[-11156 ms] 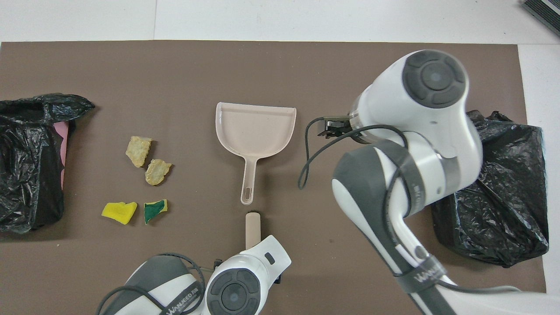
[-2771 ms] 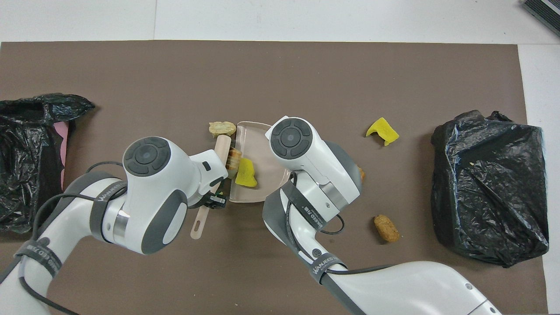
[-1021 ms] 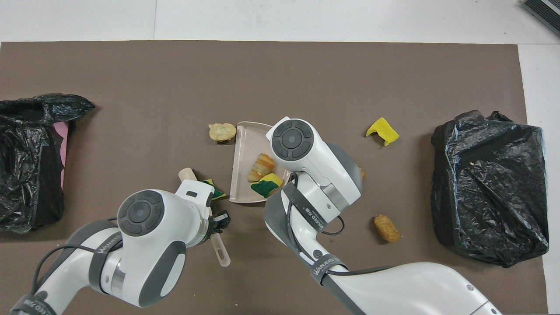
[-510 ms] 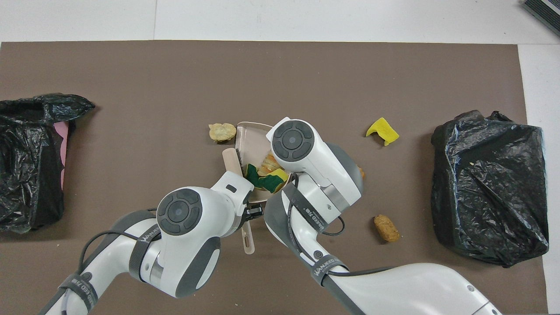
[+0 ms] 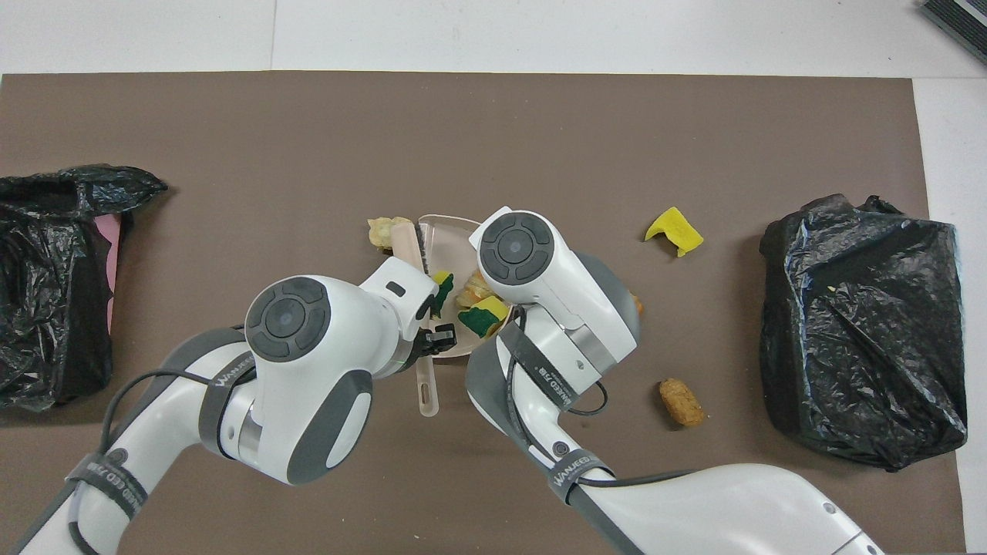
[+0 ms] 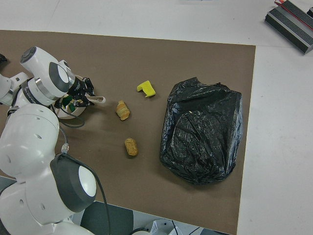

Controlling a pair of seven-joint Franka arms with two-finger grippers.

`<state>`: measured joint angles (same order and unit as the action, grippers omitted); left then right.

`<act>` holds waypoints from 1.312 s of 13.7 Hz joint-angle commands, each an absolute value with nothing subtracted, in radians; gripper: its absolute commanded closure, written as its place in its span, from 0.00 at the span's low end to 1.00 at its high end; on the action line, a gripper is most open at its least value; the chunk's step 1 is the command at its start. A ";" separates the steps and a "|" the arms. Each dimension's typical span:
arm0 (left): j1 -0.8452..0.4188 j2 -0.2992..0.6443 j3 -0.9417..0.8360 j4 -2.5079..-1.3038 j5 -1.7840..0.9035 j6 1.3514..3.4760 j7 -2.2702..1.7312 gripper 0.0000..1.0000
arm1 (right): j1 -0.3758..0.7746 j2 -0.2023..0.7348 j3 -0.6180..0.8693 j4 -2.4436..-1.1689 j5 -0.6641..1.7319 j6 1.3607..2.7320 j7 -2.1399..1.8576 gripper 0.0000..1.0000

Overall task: Sweep and dump trash in bin
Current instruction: 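Sweep the bread and sponge pieces into the dustpan with the left gripper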

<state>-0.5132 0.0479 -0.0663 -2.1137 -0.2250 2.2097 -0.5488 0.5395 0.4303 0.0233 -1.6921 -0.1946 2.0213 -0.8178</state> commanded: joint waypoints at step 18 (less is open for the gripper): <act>-0.501 0.106 -0.075 -2.125 -0.081 2.141 -0.191 1.00 | 0.532 0.410 0.031 -1.736 -0.213 2.045 -0.802 1.00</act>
<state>-0.4440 0.1517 -0.0866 -2.0937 -0.0813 2.1551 -0.1670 0.5395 0.4296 0.0233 -1.6935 -0.1946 2.0213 -0.8177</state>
